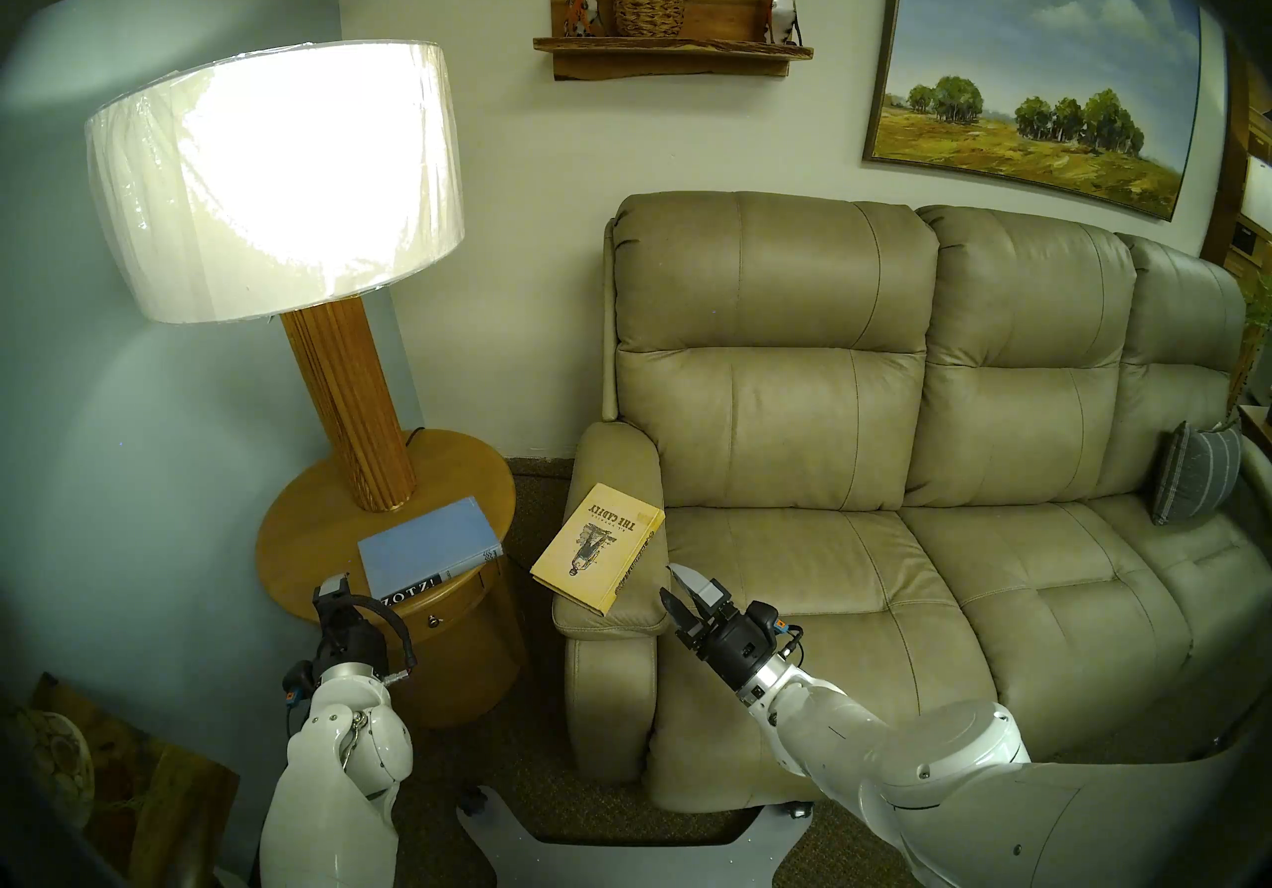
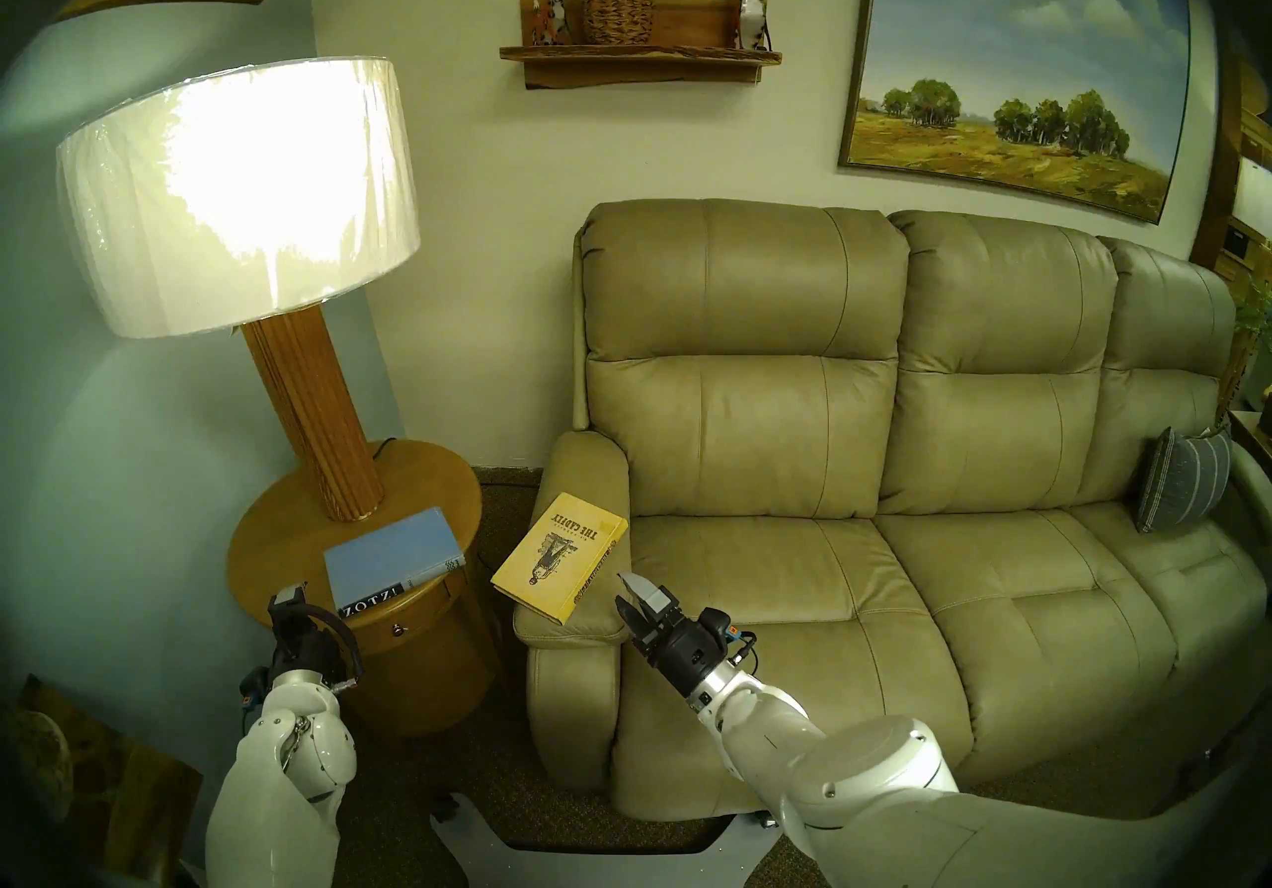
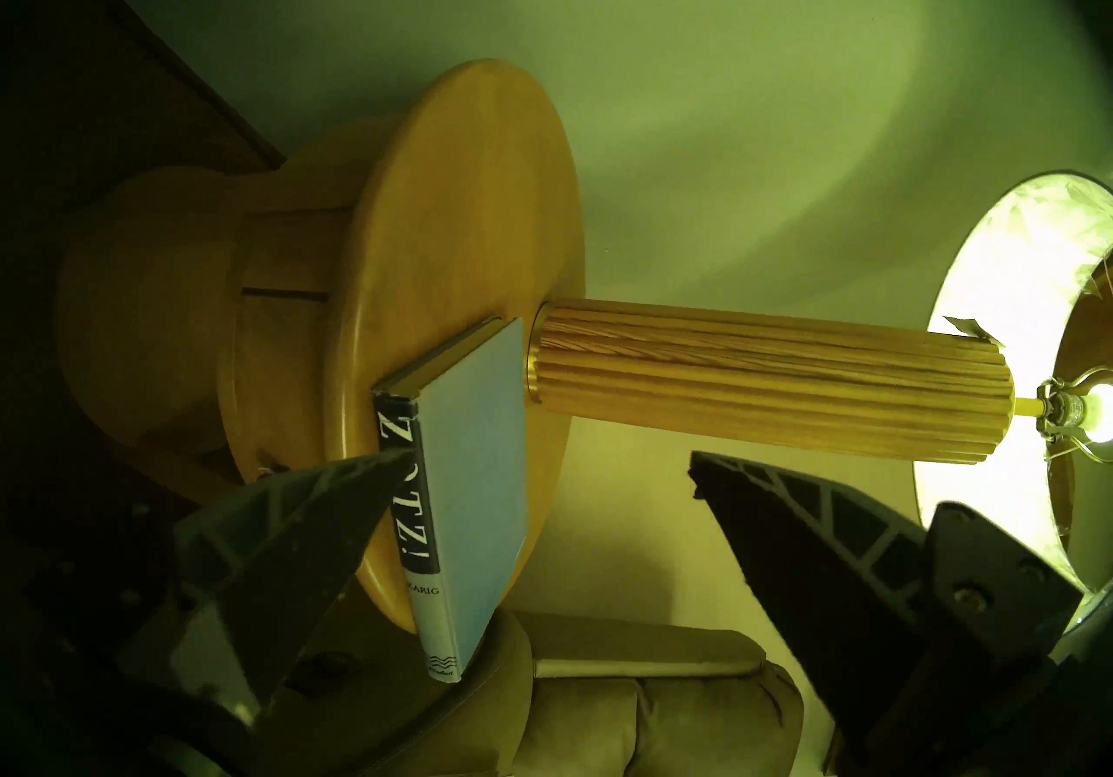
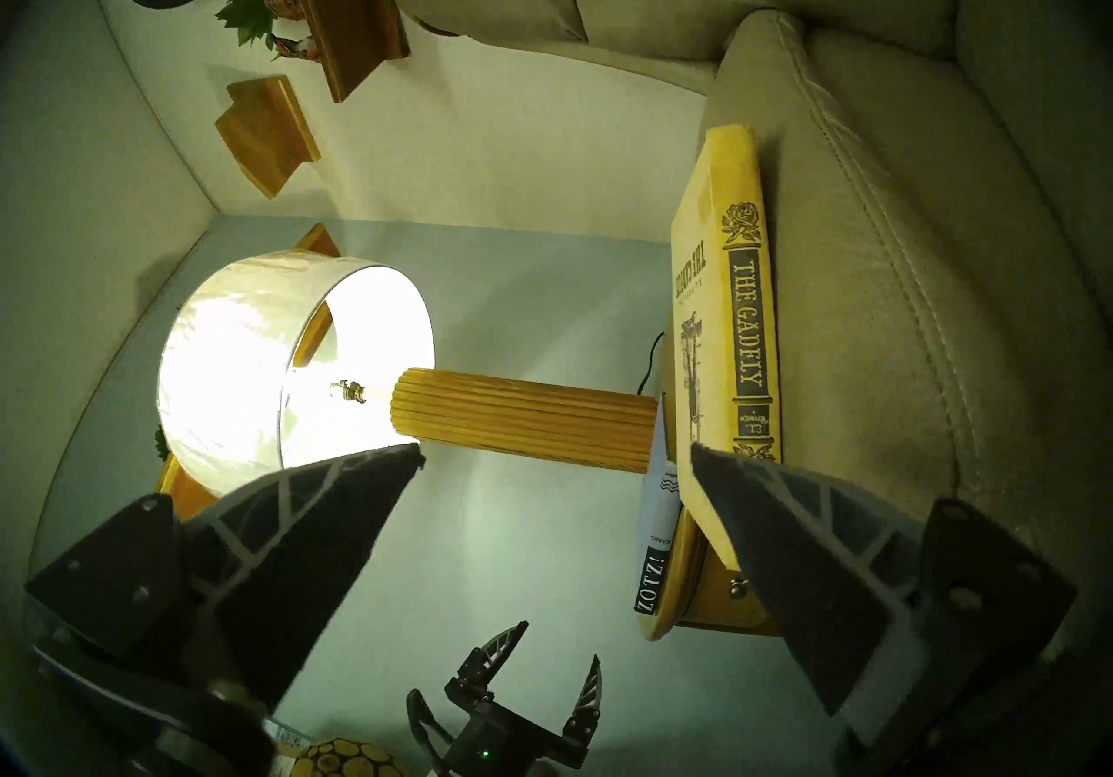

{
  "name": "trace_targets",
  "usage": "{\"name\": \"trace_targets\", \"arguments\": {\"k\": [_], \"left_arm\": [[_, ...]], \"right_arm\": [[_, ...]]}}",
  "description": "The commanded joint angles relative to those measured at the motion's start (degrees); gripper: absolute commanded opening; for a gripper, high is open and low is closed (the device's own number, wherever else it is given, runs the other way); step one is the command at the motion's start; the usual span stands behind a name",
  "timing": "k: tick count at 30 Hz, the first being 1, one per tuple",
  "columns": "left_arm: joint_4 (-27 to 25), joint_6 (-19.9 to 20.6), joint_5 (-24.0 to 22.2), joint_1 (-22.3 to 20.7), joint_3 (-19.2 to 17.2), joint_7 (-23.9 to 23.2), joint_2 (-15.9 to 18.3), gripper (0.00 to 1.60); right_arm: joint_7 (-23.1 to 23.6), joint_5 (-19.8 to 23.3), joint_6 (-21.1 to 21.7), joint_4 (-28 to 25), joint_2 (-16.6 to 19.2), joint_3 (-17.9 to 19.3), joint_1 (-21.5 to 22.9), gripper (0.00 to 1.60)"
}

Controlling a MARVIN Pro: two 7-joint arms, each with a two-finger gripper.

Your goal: Move books from sofa to side table

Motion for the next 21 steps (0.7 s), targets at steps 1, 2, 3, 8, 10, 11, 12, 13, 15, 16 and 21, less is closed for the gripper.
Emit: {"name": "trace_targets", "arguments": {"k": [1,2,3,8,10,11,12,13,15,16,21], "left_arm": [[0.96,2.80,0.85,0.92,-0.33,-7.19,-0.20,1.60],[1.27,3.32,0.35,1.00,-0.29,-8.30,-0.15,1.60],[1.61,3.68,0.54,0.94,-0.44,-9.02,-0.26,1.60],[3.63,4.82,0.47,0.17,-0.72,-13.18,-0.46,1.60],[4.49,5.40,0.49,-0.23,-0.75,-14.67,-0.52,1.60],[5.15,5.64,0.57,-0.41,-0.63,-16.24,-0.53,1.60],[5.55,5.87,0.61,-0.57,-0.63,-17.07,-0.62,1.60],[5.73,6.00,0.69,-0.64,-0.58,-17.66,-0.70,1.60],[6.42,6.38,0.77,-0.82,-0.52,-19.68,-0.81,1.60],[6.72,6.55,0.78,-0.89,-0.51,-20.64,-0.87,1.60],[7.55,7.33,0.88,-1.05,-0.59,-23.12,-0.93,1.60]], "right_arm": [[-5.89,-0.37,2.04,-0.04,-1.79,-0.19,4.36,1.60],[-7.00,-0.69,1.40,-0.38,-2.16,-0.44,4.68,1.60],[-8.70,-0.78,1.92,-0.37,-2.49,-0.31,5.15,1.60],[-14.83,-1.66,1.25,-1.16,-3.80,-0.51,6.25,1.60],[-16.64,-1.97,0.90,-1.35,-4.21,-0.60,6.55,1.60],[-17.80,-2.01,0.73,-1.46,-4.44,-0.50,6.72,1.60],[-18.70,-1.92,0.79,-1.48,-4.59,-0.25,6.86,1.60],[-19.60,-1.96,0.61,-1.61,-4.74,-0.16,7.01,1.60],[-21.14,-1.99,0.37,-1.66,-5.00,0.03,7.31,1.60],[-21.80,-1.98,0.30,-1.64,-5.09,0.15,7.48,1.60],[-25.37,-2.00,-0.11,-1.65,-5.68,0.62,8.57,1.60]]}}
